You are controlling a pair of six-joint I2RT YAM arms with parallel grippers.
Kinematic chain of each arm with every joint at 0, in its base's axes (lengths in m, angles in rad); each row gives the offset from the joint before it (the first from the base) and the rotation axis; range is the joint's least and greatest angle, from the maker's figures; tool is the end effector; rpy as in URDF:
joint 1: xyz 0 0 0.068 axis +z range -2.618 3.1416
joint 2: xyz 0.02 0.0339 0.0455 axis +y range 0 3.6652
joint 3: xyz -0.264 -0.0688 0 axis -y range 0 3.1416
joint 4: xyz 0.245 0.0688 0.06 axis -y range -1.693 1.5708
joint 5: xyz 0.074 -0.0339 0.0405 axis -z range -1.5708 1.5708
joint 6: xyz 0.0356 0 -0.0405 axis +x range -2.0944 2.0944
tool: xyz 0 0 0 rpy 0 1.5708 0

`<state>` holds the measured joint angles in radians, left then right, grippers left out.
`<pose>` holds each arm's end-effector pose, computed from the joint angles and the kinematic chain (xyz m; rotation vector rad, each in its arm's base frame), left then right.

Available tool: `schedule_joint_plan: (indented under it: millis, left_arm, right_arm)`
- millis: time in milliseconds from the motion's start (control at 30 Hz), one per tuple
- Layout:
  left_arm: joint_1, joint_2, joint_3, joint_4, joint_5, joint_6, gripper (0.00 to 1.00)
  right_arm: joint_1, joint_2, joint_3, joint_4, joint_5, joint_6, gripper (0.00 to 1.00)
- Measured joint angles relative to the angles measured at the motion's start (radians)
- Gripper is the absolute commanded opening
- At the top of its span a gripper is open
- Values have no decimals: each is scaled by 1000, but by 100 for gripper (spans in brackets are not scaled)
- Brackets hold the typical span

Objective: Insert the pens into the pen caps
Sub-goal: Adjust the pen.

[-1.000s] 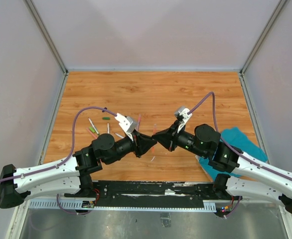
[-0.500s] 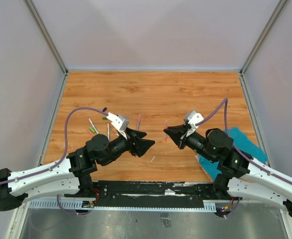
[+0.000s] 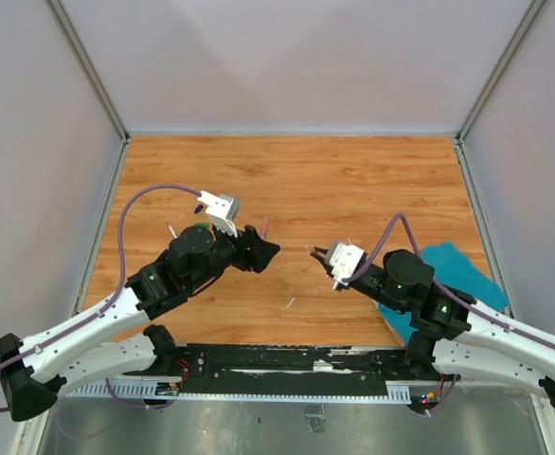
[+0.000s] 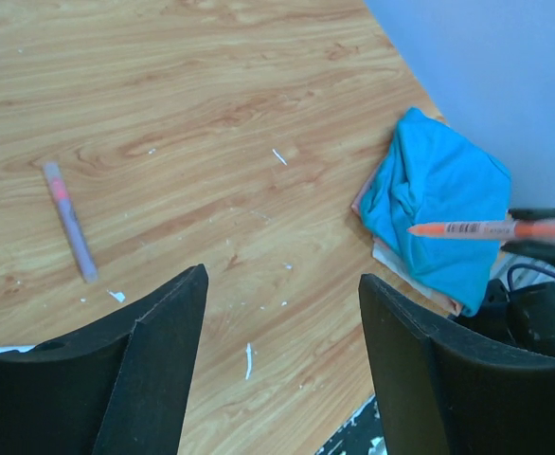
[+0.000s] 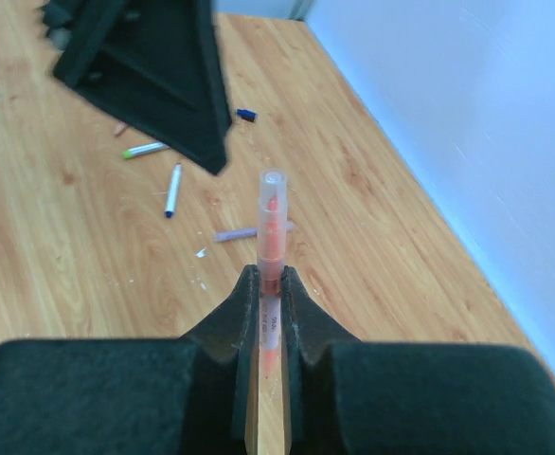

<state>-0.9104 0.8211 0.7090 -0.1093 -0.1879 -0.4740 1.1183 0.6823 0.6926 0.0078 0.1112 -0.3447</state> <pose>0.1258 -0.1512 0.3150 0.2657 1.8458 -0.8145 0.0774 0.1501 0.3445 -0.9851 1.2309 0.5235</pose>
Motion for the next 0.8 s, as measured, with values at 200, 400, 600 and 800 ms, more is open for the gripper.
schedule_joint_plan:
  millis: [200,400,600,800]
  left_arm:
    - [19,5,40,-62,25,6,71]
    - [24,-5,62,-101,31,6,72]
    - [24,-15,110,-130,39,6,72]
    - [24,-6,163,-146,73,2,72]
  right_arm:
    - [176,64,0,-30,39,-177,1]
    - [347,142,0,-37,145,-398,1]
    - [495,186,-32,5,282,-682,1]
    - [559,228,-142,127,431,-999,1]
